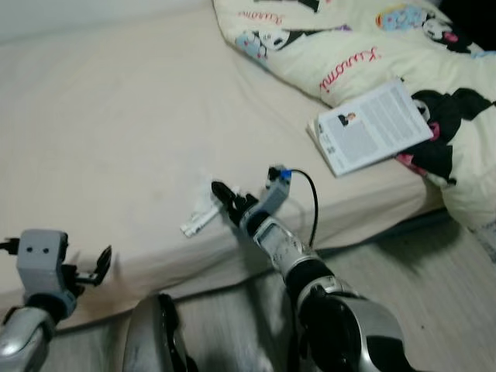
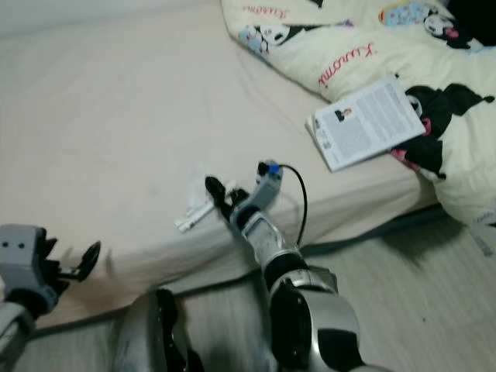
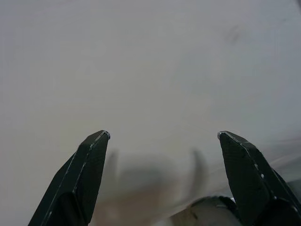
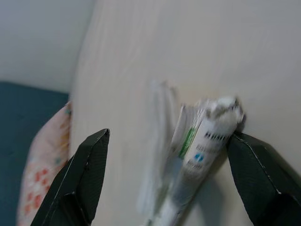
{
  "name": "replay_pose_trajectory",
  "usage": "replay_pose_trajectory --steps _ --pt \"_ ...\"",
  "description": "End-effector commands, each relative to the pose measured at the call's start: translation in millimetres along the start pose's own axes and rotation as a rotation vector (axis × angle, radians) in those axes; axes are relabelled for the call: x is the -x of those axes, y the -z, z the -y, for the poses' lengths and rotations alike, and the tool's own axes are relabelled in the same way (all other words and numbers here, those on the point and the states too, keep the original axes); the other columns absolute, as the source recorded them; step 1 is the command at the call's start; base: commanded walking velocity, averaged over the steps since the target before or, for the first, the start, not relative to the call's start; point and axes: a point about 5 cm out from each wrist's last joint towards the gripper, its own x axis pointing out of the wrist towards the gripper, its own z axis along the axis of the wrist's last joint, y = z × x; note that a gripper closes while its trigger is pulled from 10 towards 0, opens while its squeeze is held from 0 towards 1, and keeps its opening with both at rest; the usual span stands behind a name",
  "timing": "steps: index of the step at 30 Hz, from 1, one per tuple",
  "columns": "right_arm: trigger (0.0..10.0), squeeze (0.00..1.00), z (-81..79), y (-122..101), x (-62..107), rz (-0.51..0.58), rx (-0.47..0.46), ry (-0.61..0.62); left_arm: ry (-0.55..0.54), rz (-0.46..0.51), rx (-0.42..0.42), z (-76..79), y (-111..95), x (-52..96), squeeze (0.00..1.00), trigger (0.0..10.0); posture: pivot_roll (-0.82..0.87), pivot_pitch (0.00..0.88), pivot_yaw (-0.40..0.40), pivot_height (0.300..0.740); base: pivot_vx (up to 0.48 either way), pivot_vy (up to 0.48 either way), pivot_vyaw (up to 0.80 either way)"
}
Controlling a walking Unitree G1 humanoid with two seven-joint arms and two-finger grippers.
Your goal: Clean up the room
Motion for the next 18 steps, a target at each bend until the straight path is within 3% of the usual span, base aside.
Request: replay_pose_trajectory --steps 1,3,5,6,8,9,11,12,18 --pt "10.0 0.0 -16.1 41.2 -4.7 -0.125 -0.042 -0.019 -0.005 -0.036 -0.01 -6.3 0.6 7.6 0.0 10.0 0.12 0.431 0.064 0.451 0.0 0.0 0.0" --pt "10.0 0.0 -20.3 49.6 -6.8 -0.188 0.053 0.025 -0.003 -0.045 -0.017 -4.7 -5.5 11.8 0.0 10.0 0.12 0.439 0.062 0.451 0.0 0.0 0.0" --pt "10.0 0.0 -21.4 51.1 -7.2 -0.203 0.078 0.03 -0.003 -0.046 -0.016 -4.3 -6.5 11.9 0.0 10.0 0.12 0.439 0.063 0.451 0.0 0.0 0.0" --pt "10.0 0.0 -21.3 54.6 -7.2 -0.242 0.155 0.052 -0.002 -0.047 -0.017 -2.4 -7.7 11.5 0.0 10.0 0.12 0.44 0.062 0.451 0.0 0.0 0.0" --pt "10.0 0.0 -20.9 55.6 -7.0 -0.255 0.183 0.061 -0.001 -0.048 -0.018 -1.5 -8.0 11.4 0.0 10.0 0.12 0.44 0.062 0.451 0.0 0.0 0.0" --pt "3.2 0.0 -20.2 56.4 -6.7 -0.266 0.208 0.066 0.009 -0.043 -0.028 1.1 -8.2 11.3 0.0 10.0 0.12 0.437 0.062 0.451 0.0 0.0 0.0" --pt "3.2 0.0 -19.0 57.4 -6.2 -0.284 0.245 0.075 0.023 -0.042 -0.042 5.1 -8.9 11.6 0.0 10.0 0.11 0.436 0.061 0.451 0.0 0.0 0.0" --pt "0.0 0.0 -19.2 56.4 -6.3 -0.281 0.238 0.065 0.026 -0.043 -0.037 7.6 -8.5 11.3 0.0 10.0 0.11 0.425 0.058 0.451 0.0 0.0 0.0" --pt "0.0 0.0 -25.3 44.9 -8.8 -0.214 0.153 -0.029 0.028 -0.048 -0.015 15.8 -8.8 10.5 0.0 10.0 0.12 0.399 0.05 0.451 0.0 0.0 0.0"
